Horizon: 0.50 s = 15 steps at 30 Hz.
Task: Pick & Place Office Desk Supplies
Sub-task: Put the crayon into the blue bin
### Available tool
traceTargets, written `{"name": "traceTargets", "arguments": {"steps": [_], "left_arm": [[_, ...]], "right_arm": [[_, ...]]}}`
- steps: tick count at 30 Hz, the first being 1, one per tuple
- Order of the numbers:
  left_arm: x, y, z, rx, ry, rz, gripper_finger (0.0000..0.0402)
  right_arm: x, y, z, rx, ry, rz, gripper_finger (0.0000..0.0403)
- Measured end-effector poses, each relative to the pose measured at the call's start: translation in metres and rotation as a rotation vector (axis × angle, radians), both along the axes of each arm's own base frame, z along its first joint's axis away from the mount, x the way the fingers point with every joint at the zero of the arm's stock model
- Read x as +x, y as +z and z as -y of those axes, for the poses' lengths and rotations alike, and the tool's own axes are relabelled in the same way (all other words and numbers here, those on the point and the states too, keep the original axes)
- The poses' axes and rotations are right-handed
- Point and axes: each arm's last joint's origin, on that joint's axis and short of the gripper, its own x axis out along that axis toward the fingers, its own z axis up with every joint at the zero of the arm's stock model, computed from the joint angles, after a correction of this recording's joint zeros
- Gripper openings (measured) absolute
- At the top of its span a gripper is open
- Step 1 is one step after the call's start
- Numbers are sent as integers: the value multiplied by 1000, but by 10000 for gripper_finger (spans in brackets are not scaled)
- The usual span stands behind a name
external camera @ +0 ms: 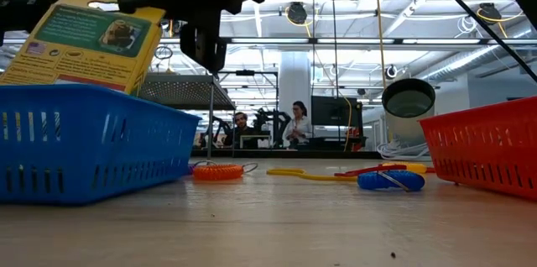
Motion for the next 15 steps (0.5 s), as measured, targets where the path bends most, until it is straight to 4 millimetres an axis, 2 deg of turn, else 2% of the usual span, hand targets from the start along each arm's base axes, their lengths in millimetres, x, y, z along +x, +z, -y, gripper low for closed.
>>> {"name": "traceTargets", "arguments": {"steps": [15], "left_arm": [[0,0,0,0,0,0,186]], "right_arm": [[1,-3,11,-66,-58,-10,0]]}}
